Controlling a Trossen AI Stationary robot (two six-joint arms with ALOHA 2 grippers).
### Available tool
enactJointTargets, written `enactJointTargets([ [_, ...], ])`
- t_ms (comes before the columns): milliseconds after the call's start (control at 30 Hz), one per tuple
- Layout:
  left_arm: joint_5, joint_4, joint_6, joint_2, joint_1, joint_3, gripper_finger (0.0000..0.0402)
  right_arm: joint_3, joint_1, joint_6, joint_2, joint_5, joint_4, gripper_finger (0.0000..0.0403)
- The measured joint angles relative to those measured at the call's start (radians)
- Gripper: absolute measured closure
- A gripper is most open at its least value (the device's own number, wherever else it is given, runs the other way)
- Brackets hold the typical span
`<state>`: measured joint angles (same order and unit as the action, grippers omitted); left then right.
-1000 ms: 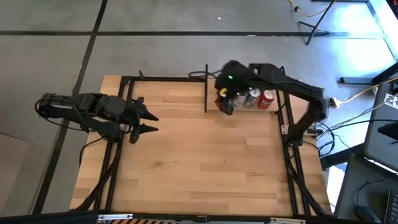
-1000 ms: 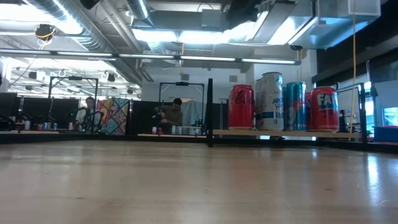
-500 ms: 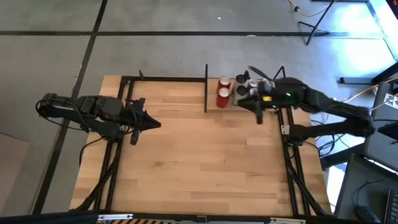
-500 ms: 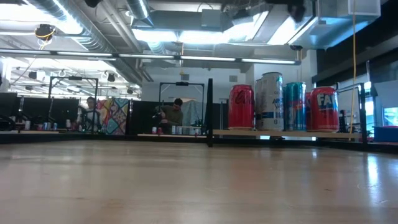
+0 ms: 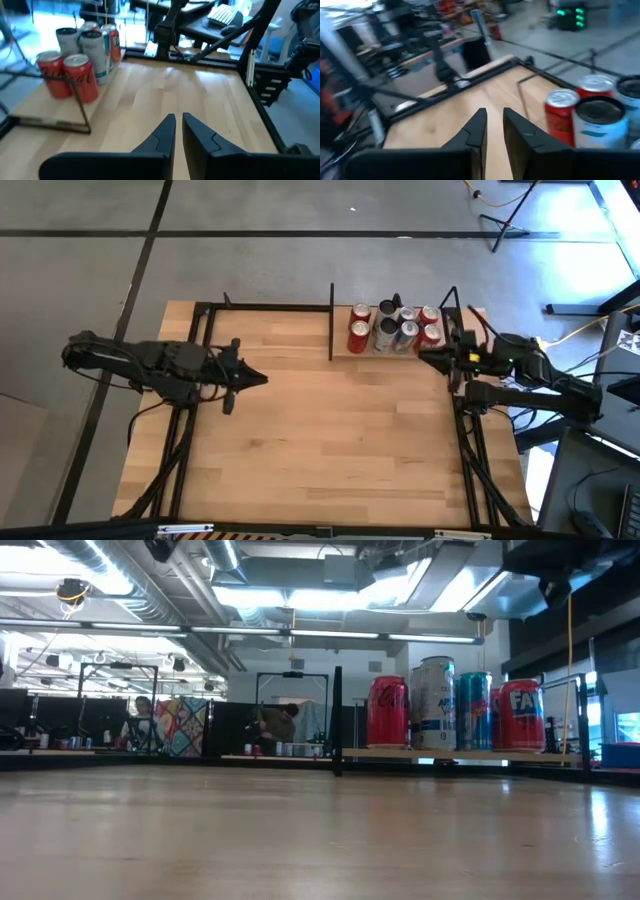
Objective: Place canned beverage on shelf
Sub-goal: Return to Home Position
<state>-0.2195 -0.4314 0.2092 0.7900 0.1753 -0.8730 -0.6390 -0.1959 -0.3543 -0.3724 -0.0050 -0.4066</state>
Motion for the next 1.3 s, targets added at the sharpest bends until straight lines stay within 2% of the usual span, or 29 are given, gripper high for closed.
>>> enactJointTargets([
  [100,0.021,0.191,-0.067,-0.003,0.000,0.117,0.0381,0.045,0.000,0.097,0.077,-0.118,0.009,0.0352],
  [233,0.101,0.447,-0.100,-0.022,0.001,0.266,0.0381,0.158,0.000,0.136,0.194,-0.176,0.128,0.0352],
  [333,0.140,0.577,-0.108,-0.054,0.000,0.357,0.0381,0.271,-0.001,0.161,0.274,-0.259,0.254,0.0352],
  [400,0.158,0.623,-0.107,-0.094,0.000,0.411,0.0381,0.342,-0.001,0.160,0.307,-0.261,0.310,0.0352],
  [667,0.159,0.625,-0.089,-0.337,0.005,0.573,0.0381,0.527,0.000,0.124,0.318,-0.229,0.524,0.0352],
  [867,0.138,0.474,-0.080,-0.601,0.005,0.662,0.0381,0.614,0.000,0.117,0.318,-0.226,0.656,0.0352],
  [1000,0.125,0.421,-0.086,-0.765,0.005,0.729,0.0381,0.632,0.000,0.077,0.318,-0.166,0.642,0.0352],
  [1233,0.158,0.543,-0.103,-0.788,0.004,0.865,0.0381,0.632,0.000,0.089,0.317,-0.151,0.643,0.0352],
  [1300,0.163,0.511,-0.114,-0.786,0.004,0.866,0.0381,0.632,0.000,0.084,0.316,-0.144,0.641,0.0352],
])
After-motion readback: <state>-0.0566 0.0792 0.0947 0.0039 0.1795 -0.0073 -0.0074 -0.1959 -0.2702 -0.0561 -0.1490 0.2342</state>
